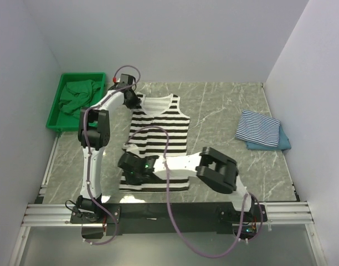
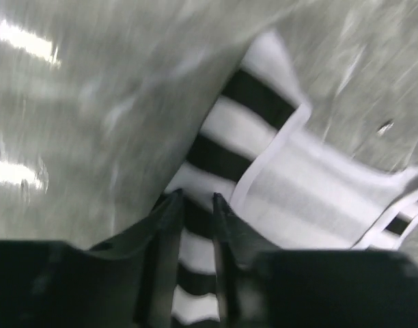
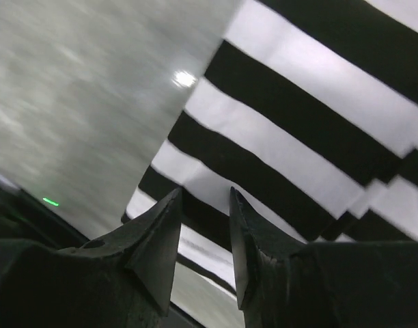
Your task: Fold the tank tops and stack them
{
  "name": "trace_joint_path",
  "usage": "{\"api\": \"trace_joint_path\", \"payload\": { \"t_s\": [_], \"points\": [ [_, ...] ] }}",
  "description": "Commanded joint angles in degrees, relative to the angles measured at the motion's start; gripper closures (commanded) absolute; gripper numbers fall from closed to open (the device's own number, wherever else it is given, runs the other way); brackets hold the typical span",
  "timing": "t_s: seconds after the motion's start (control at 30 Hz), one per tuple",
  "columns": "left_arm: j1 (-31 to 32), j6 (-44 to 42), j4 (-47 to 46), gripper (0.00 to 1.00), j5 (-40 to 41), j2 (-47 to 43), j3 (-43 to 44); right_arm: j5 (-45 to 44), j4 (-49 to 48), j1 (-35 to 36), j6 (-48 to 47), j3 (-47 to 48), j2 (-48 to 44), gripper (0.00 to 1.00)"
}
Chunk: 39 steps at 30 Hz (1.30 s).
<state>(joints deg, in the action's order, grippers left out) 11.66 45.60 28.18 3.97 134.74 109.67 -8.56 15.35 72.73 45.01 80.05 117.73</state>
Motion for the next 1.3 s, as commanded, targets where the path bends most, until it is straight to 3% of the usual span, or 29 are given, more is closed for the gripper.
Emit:
{"api": "trace_joint_path", "payload": {
  "t_s": [0.0, 0.07, 0.2, 0.33, 0.47, 0.5, 0.6, 0.83, 1.0, 1.27],
  "points": [
    [-3.0, -6.7, 0.6, 0.68, -7.0, 5.3, 9.4, 4.9, -1.3, -0.7, -0.8, 7.5, 7.0, 0.58],
    [-4.0, -7.1, 2.7, 0.58, -8.9, 6.3, 16.1, 6.6, -4.0, -2.2, -2.3, 8.3, 6.9, 0.55],
    [-5.9, -6.4, -2.1, 0.45, -14.2, -0.8, 15.2, 7.4, -10.1, -3.8, -4.8, 1.3, -2.7, 0.44],
    [-5.9, -4.2, -7.7, 0.39, -17.3, -10.6, 7.8, 6.3, -10.3, -7.3, -5.3, -5.3, -14.1, 0.39],
    [-3.6, 0.9, -10.3, 0.42, -11.5, -23.7, -5.6, 7.0, -4.1, -18.0, -4.7, -10.5, -23.8, 0.39],
    [-1.6, 3.2, -11.0, 0.43, -10.5, -25.7, -8.7, 7.3, -2.8, -24.4, -5.0, -10.7, -24.9, 0.40],
    [5.3, 5.0, -11.4, 0.48, -5.7, -32.3, -21.9, 6.8, 2.6, -34.6, -9.7, -7.3, -22.5, 0.43],
    [22.3, 8.1, -13.1, 0.54, -0.5, -43.8, -39.6, 4.1, 14.3, -47.6, -14.3, 8.2, -6.0, 0.58],
    [31.0, 13.6, -16.0, 0.54, 0.3, -51.1, -51.5, 4.6, 14.4, -50.3, -14.3, 12.9, 1.6, 0.60],
    [44.0, 15.5, -13.9, 0.53, 4.3, -51.3, -56.6, 3.4, 14.0, -50.5, -13.7, 16.4, 7.6, 0.61]
  ]
}}
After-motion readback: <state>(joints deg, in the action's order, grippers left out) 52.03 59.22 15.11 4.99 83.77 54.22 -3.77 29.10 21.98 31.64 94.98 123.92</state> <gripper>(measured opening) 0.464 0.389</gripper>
